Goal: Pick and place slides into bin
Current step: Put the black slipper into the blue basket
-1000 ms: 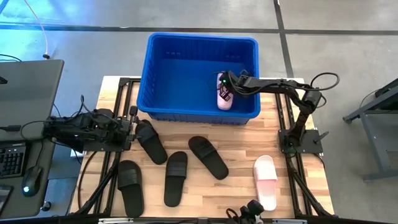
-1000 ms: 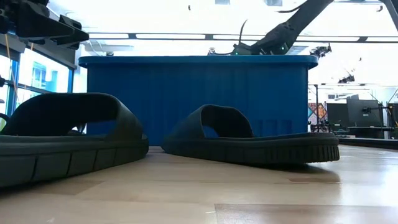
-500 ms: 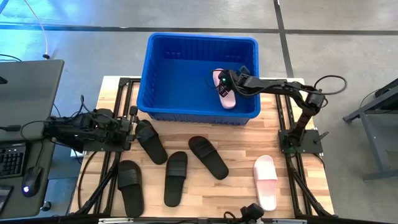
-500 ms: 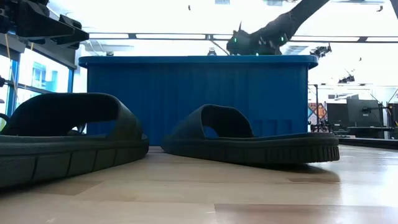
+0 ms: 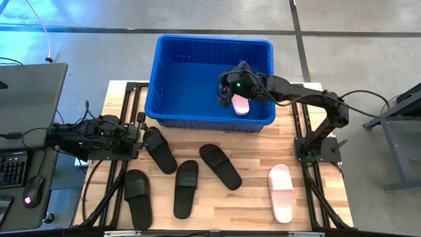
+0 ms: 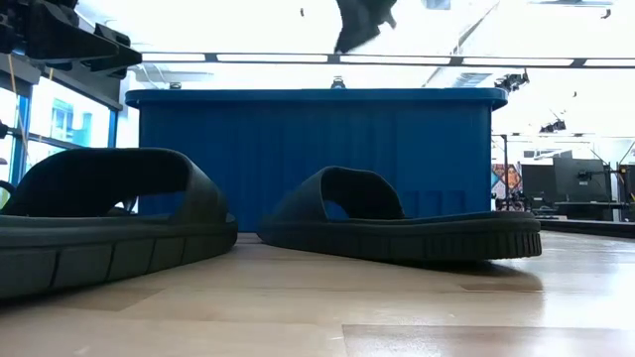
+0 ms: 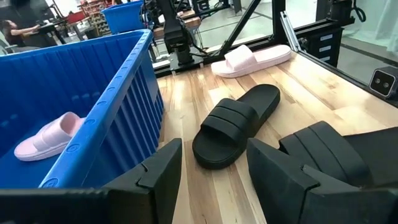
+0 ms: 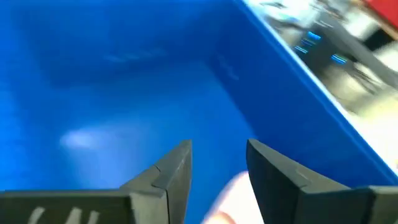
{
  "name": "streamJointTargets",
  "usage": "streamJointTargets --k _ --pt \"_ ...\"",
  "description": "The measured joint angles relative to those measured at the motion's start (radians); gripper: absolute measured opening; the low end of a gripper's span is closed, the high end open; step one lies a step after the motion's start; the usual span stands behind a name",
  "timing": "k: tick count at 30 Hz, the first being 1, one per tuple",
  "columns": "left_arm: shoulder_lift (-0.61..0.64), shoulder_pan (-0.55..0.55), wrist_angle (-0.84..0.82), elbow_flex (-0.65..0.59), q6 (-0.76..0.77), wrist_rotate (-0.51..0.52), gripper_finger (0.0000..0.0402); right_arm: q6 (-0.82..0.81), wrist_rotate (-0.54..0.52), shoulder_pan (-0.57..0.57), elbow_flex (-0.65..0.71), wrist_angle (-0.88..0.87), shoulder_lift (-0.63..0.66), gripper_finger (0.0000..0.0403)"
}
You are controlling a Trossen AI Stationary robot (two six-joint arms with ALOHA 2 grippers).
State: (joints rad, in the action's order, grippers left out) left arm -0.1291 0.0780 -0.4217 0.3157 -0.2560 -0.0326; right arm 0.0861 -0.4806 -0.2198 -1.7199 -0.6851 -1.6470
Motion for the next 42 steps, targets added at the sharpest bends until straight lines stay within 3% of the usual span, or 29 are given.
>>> streamJointTargets --k 4,8,12,17,20,23,29,42 --pt "0.0 0.0 -0.014 0.0 0.004 -0.051 0.0172 -0.021 0.134 0.103 -0.085 -0.068 0.002 0.0138" --pt "0.0 0.0 -0.033 0.0 -0.001 -0.202 0.0172 -0.074 0.204 0.204 -0.077 -0.1 0.002 0.0139" --pt "0.0 0.0 0.019 0.0 -0.024 -0.355 0.0172 -0.171 0.202 0.296 0.0 -0.102 0.001 0.0139" --pt "0.0 0.0 0.129 0.0 0.122 -0.465 0.0172 -0.271 0.185 0.404 0.146 -0.065 0.0 0.0139" --pt "0.0 -0.001 0.21 0.0 0.148 -0.541 0.0172 -0.295 0.118 0.456 0.272 0.032 0.0 0.0139" --pt "-0.003 0.0 0.284 0.003 0.201 -0.535 0.0172 -0.353 0.063 0.492 0.398 0.166 -0.001 0.0139" --pt "-0.091 0.0 0.253 0.123 0.208 -0.513 0.0172 -0.352 0.079 0.533 0.581 0.421 -0.001 0.0139" --pt "-0.589 -0.001 -0.354 0.801 -0.109 -0.33 0.0172 -0.353 0.069 0.534 0.596 0.419 -0.001 0.0139"
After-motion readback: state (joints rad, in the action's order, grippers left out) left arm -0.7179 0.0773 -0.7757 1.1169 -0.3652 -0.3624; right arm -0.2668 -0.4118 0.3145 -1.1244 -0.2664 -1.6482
